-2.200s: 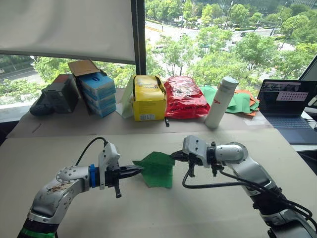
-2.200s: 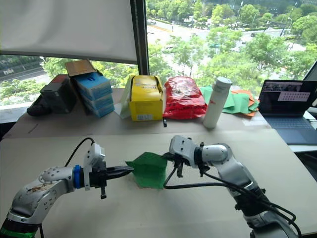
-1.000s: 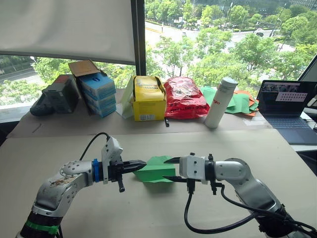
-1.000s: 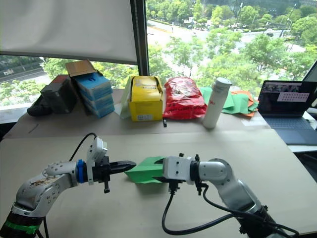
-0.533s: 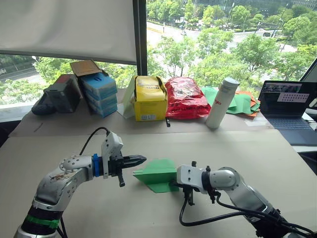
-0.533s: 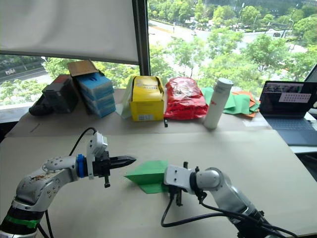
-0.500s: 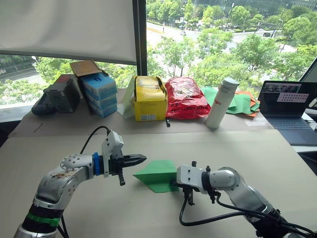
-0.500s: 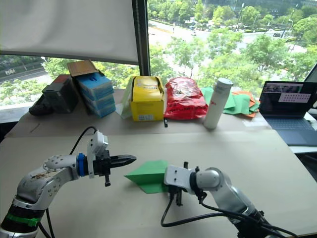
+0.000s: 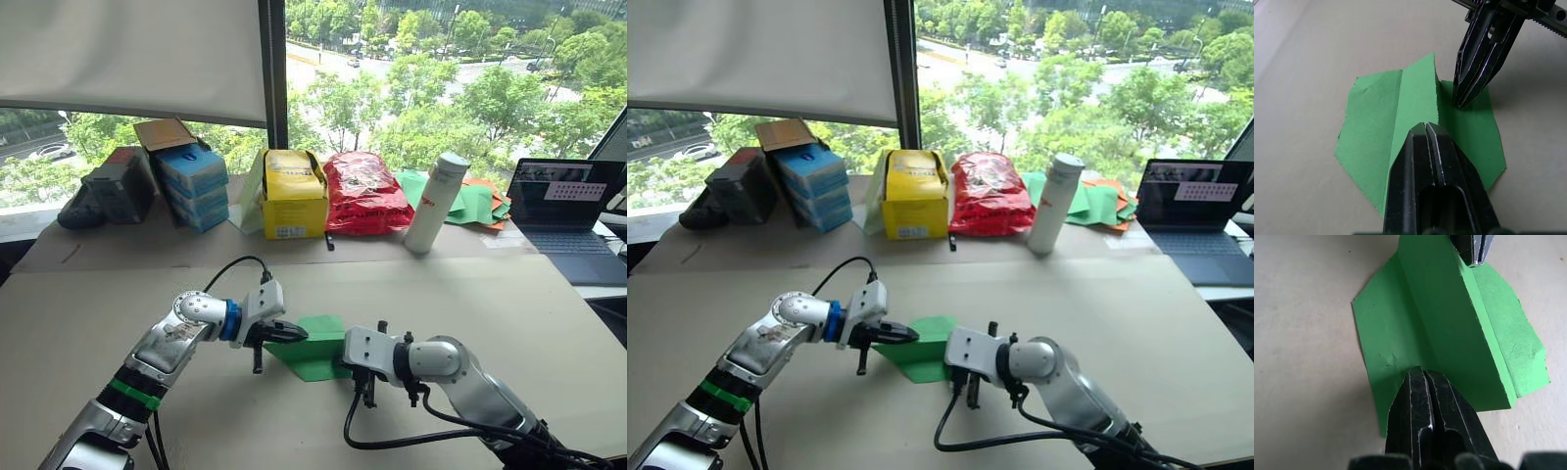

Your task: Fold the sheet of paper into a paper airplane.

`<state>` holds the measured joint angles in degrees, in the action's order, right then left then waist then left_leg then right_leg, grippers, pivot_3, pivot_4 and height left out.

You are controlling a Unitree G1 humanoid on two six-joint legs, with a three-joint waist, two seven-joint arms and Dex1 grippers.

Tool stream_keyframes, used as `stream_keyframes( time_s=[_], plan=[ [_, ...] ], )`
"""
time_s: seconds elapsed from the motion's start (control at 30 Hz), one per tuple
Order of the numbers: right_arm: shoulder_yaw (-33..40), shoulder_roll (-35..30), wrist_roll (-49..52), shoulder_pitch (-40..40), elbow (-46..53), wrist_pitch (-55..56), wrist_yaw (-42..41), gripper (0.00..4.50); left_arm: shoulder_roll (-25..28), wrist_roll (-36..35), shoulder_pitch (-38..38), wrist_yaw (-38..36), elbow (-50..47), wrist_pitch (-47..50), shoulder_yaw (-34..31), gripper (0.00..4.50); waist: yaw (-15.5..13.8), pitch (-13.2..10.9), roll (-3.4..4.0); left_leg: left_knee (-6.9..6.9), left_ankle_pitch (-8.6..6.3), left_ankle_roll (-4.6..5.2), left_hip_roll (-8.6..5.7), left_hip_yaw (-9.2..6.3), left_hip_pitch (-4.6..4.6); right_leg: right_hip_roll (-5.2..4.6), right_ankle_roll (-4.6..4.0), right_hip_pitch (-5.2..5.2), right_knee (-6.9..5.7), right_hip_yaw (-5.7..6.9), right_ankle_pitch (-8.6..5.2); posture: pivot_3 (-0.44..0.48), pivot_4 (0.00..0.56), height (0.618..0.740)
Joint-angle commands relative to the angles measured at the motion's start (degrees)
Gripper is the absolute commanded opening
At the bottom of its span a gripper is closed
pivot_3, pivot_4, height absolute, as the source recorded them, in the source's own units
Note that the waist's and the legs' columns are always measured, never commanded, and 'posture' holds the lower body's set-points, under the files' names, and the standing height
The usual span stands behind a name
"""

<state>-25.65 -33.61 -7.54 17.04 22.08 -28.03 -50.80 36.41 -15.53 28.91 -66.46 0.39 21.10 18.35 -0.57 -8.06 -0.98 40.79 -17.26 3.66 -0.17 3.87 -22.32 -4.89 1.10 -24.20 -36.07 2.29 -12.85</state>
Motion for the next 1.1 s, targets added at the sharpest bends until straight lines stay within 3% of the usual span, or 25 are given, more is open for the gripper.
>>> stream_keyframes(
  time_s=[0.03,0.33,0.57,0.73,1.1],
  plan=[
    [0.3,-0.5,0.2,-0.9,0.8,-2.2,0.1,0.06,-0.1,0.3,-0.6,-0.9,-2.4,-0.9,-0.3,0.00,-0.1,0.0,0.00,0.01,0.00,0.00,0.00,0.00,0.00,0.00,0.00,0.01,-0.01,0.00,0.00,0.000,0.150,0.740],
    [3.3,-1.4,3.1,-1.4,5.5,-6.5,-0.5,0.06,-1.0,1.1,-3.0,-1.2,-4.2,-0.6,1.1,0.00,-0.2,0.0,0.00,0.03,0.00,-0.01,-0.01,-0.01,-0.01,-0.04,0.00,0.02,-0.01,0.02,0.00,0.000,0.150,0.740],
    [11.8,-4.2,15.7,-4.4,17.3,-18.0,-4.8,0.06,-1.9,3.4,-3.7,-0.9,-4.8,-2.9,2.3,0.00,-0.1,0.0,0.00,0.04,-0.07,0.13,0.00,-0.04,-0.07,-0.07,0.02,-0.02,0.00,0.03,0.01,0.000,0.150,0.740],
    [14.6,-5.5,19.9,-3.3,16.9,-19.8,-4.1,0.06,-1.8,5.7,-4.5,-1.3,-6.2,-5.7,3.8,0.00,-0.1,0.0,0.00,0.04,-0.12,0.20,0.00,-0.05,-0.06,-0.16,0.02,-0.01,0.00,0.03,0.01,0.000,0.150,0.740],
    [3.2,-5.2,10.9,1.2,4.3,-11.2,1.5,0.06,-0.7,7.3,-6.1,-2.7,-9.6,-7.5,4.4,0.00,-0.2,0.0,0.00,0.04,-0.10,0.18,-0.04,-0.03,-0.11,-0.17,0.04,-0.05,0.00,0.06,0.01,0.000,0.150,0.740]
  ],
)
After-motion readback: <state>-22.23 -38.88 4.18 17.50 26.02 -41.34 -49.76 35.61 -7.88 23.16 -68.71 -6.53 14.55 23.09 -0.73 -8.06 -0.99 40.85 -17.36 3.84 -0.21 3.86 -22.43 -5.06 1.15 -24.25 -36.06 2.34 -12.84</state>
